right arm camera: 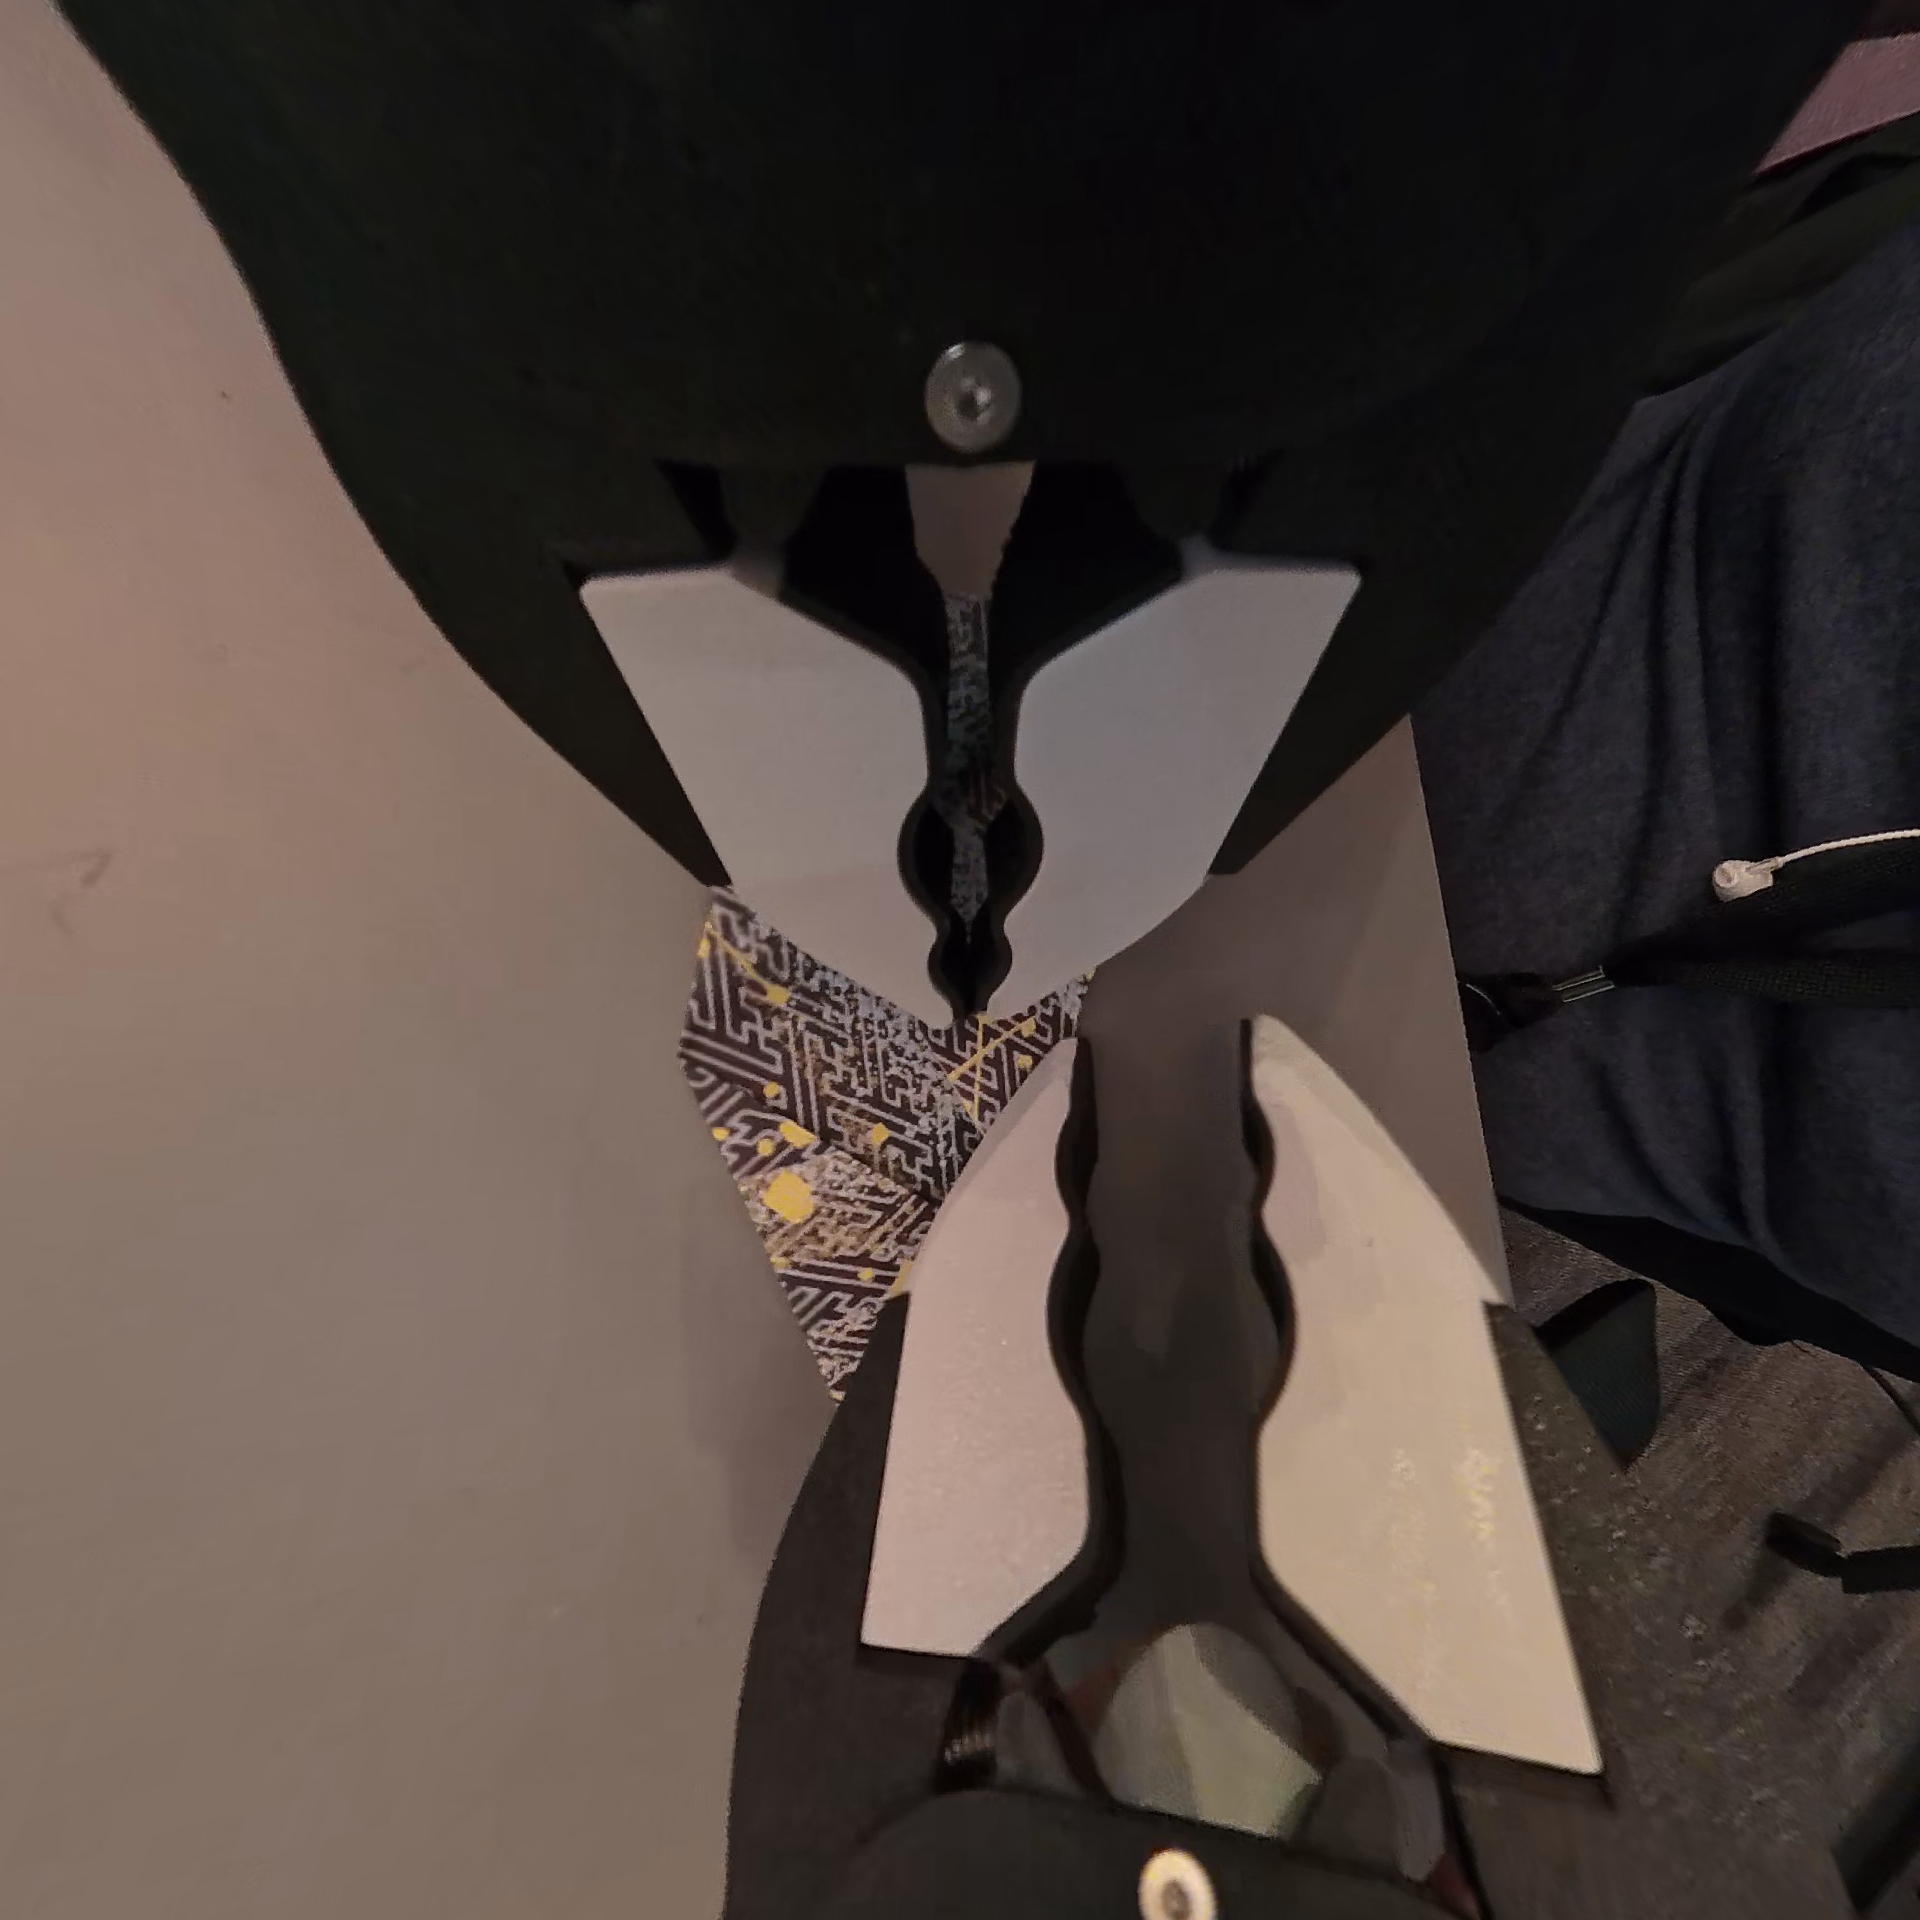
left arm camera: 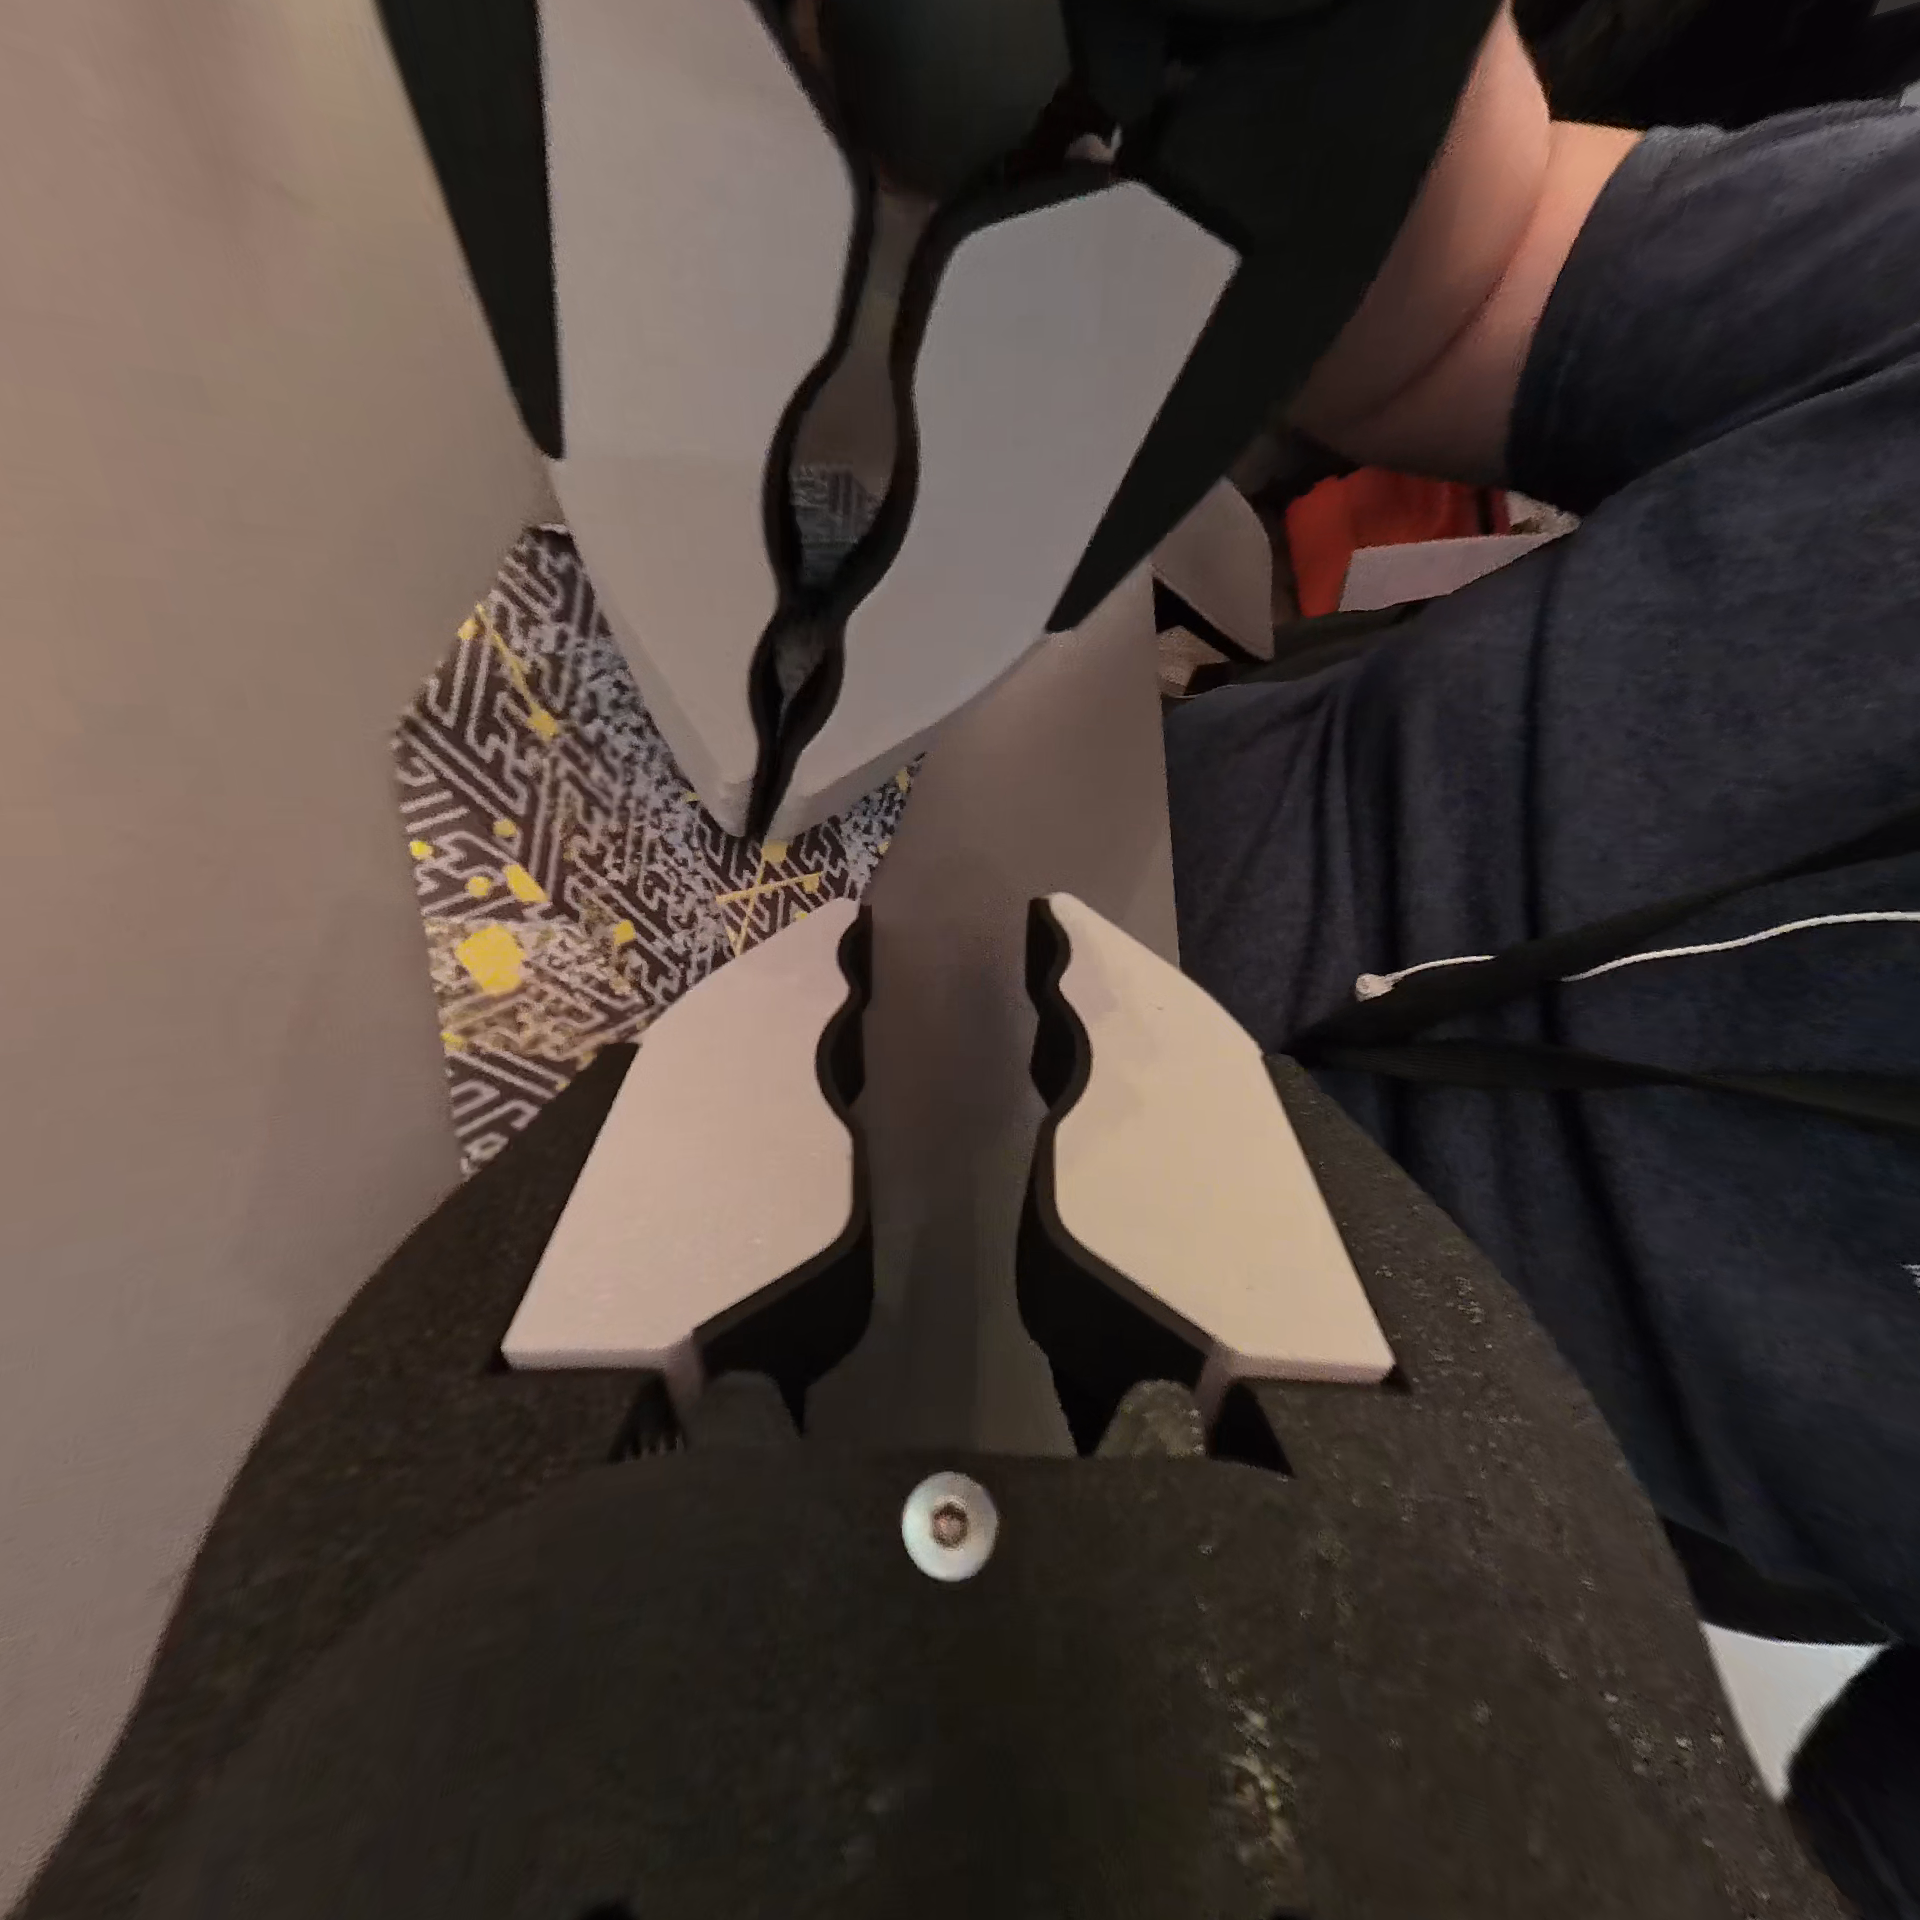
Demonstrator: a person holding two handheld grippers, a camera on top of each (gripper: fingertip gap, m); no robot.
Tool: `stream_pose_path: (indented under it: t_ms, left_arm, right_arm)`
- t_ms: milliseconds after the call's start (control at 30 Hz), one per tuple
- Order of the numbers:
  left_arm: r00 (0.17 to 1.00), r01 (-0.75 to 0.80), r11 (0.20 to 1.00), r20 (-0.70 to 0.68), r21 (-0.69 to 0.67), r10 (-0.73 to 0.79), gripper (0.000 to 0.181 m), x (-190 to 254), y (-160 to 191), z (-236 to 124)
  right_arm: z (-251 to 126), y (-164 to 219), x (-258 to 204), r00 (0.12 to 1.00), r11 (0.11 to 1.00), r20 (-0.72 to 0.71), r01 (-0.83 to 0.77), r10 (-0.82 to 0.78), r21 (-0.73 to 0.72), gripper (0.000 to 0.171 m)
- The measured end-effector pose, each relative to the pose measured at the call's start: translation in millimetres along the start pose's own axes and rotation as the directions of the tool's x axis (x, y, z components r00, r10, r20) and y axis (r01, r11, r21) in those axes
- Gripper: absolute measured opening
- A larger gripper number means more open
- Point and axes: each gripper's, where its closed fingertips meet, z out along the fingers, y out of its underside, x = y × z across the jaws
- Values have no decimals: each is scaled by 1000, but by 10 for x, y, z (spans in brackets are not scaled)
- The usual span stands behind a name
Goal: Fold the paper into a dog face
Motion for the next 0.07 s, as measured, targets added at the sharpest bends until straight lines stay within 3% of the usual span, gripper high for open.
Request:
stream_pose_path:
  t_ms: [33, 67]
  left_arm:
    - [1000, 18, 1000, -7, 1, -18, 25, -11, -1, -5]
    - [1000, 27, 1000, -15, 0, -27, 25, -11, -2, -10]
  right_arm:
    - [0, 0, 0, 1000, 1000, 0, 0, 0, 0, 3]
    - [0, 0, -1, 1000, 1000, -1, 2, -2, 1, 3]
